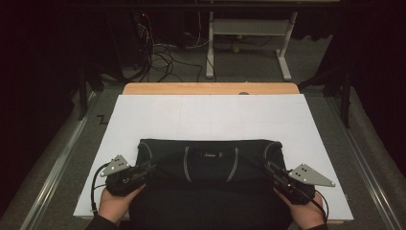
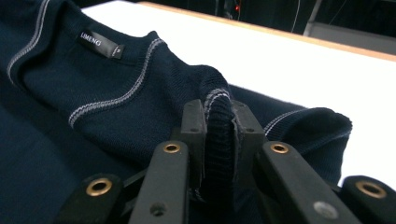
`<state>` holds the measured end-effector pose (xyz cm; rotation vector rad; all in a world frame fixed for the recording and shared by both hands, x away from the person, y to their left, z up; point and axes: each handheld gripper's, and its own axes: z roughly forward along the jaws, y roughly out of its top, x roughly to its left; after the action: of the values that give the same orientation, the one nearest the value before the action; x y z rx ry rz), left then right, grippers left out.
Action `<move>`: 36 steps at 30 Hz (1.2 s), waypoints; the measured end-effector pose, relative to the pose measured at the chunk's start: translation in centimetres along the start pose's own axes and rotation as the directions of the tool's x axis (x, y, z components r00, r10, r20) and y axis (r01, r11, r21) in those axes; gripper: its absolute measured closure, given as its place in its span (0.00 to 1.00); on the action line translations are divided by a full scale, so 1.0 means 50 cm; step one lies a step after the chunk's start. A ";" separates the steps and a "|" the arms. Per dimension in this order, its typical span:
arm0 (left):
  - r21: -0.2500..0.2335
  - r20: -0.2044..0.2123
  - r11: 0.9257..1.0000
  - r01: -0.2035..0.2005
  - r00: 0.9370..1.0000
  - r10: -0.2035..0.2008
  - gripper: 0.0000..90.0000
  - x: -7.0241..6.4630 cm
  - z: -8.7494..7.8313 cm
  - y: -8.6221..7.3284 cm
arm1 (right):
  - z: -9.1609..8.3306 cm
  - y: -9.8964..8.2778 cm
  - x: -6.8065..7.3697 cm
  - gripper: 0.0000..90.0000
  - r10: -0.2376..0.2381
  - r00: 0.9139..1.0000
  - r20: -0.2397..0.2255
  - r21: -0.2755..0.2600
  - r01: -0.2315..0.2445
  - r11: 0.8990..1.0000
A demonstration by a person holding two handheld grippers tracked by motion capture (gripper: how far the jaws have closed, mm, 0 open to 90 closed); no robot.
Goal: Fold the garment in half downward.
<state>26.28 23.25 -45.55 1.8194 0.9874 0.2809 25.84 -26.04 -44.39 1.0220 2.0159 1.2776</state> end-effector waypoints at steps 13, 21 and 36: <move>0.182 -0.004 0.980 0.077 0.997 -0.078 0.77 -0.014 -0.004 -0.051 | -0.024 -0.040 0.030 0.87 -0.005 1.000 -0.015 0.169 0.007 0.986; 0.214 -0.003 0.972 0.096 0.995 -0.098 0.55 0.004 0.003 -0.056 | -0.005 -0.053 0.024 0.81 0.026 1.000 -0.018 0.265 -0.020 0.964; 0.071 -0.139 0.988 0.134 0.983 -0.124 0.17 0.072 -0.013 0.007 | -0.018 -0.005 -0.040 0.50 0.089 0.993 0.075 0.103 -0.097 0.990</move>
<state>28.35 26.26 -45.78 1.8175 1.2214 0.2905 26.21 -28.19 -44.17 1.2071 2.0223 1.1741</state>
